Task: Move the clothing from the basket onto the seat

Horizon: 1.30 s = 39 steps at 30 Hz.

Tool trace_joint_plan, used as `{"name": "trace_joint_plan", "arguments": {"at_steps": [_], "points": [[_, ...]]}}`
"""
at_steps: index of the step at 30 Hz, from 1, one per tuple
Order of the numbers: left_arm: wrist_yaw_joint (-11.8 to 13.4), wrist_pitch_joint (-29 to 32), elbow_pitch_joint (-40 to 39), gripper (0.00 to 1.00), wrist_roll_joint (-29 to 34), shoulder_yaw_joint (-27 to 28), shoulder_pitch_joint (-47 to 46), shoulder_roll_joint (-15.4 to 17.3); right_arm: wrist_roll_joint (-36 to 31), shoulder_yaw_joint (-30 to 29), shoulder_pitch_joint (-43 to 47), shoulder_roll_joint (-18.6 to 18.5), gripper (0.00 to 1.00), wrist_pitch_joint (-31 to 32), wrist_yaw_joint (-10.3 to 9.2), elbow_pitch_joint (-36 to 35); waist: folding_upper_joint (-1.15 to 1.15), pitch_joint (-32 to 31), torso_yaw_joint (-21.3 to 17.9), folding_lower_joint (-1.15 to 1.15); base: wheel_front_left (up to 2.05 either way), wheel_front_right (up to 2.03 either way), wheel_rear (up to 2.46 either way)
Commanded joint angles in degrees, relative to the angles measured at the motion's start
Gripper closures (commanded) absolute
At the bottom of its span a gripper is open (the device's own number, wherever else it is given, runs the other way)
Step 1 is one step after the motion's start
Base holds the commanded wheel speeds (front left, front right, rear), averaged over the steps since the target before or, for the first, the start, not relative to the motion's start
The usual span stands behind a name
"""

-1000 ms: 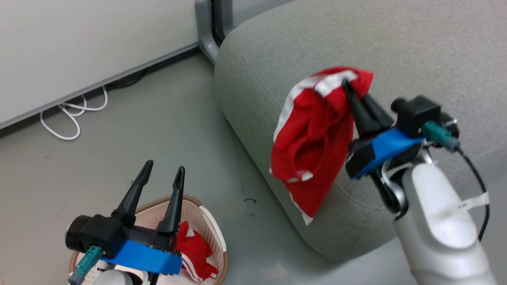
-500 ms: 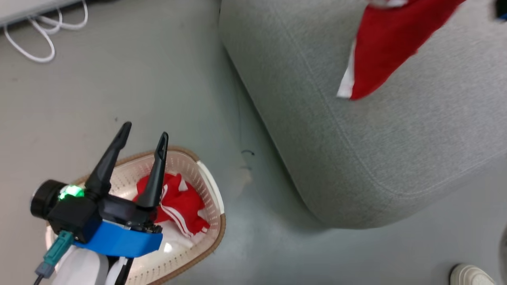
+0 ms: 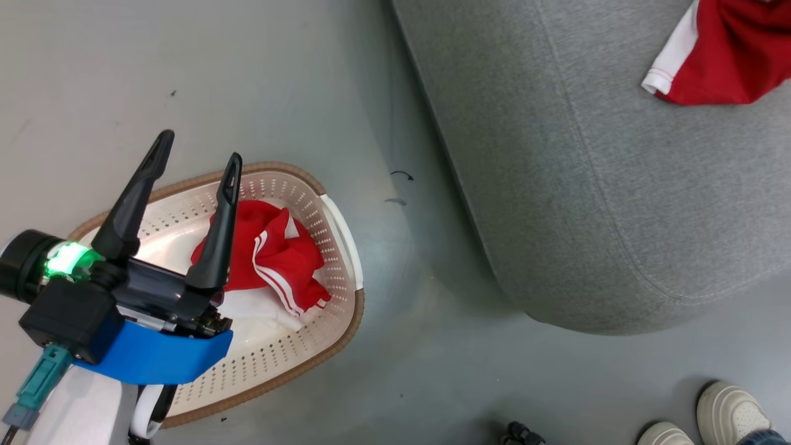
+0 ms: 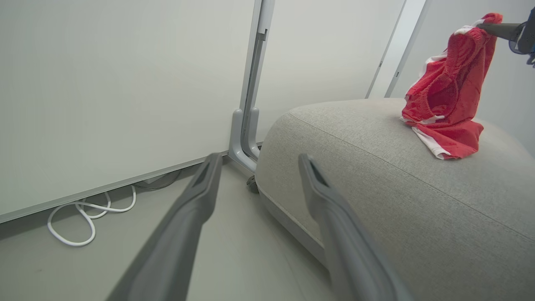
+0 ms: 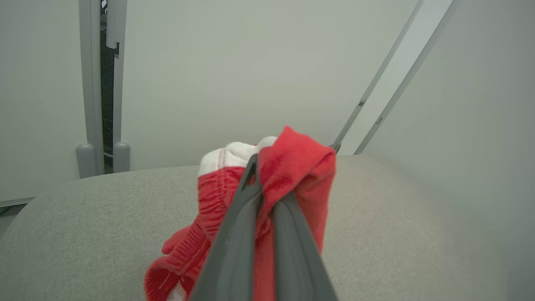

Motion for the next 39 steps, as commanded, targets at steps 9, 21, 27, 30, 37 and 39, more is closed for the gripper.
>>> {"name": "trace_joint_plan", "arguments": {"at_steps": [9,21,27,30,37,39], "points": [[0.47,0.69,-0.04,0.0,0.23,-0.56,-0.29,0.84,-2.53,-2.43,3.07,2.87,0.0,-1.9,0.01,12.51,0.0,0.34,1.28,-0.01,0.0,0.0,0.0],[0.92,-1.55,4.71,0.0,-1.57,-1.22,0.85,-1.62,-4.54,1.83,5.46,4.62,0.0,-6.17,0.01,19.55,0.0,-7.46,1.44,-0.01,0.0,0.0,0.0],[1.05,-2.9,9.31,0.0,-3.0,-1.0,2.63,-4.36,-4.25,6.08,10.71,5.17,0.0,-8.02,0.01,19.29,0.0,-14.55,2.52,-0.01,0.0,0.0,0.0],[1.12,-3.21,11.86,0.0,-3.63,-0.42,3.99,-5.69,-4.02,8.39,14.25,5.84,0.0,-8.9,0.01,17.2,0.0,-18.46,3.11,-0.01,0.0,0.0,0.0],[0.83,-3.32,15.09,0.0,-4.11,2.1,7.57,-9.03,-1.29,13.65,24.99,8.69,0.0,-9.59,0.01,6.35,0.0,-25.75,4.73,-0.01,0.0,0.0,0.0],[0.62,-3.34,15.75,0.0,-3.95,2.8,8.46,-9.93,-0.71,15.08,28.61,9.27,0.0,-9.61,0.01,2.51,0.0,-27.47,5.4,-0.01,0.0,0.0,0.0]]}}
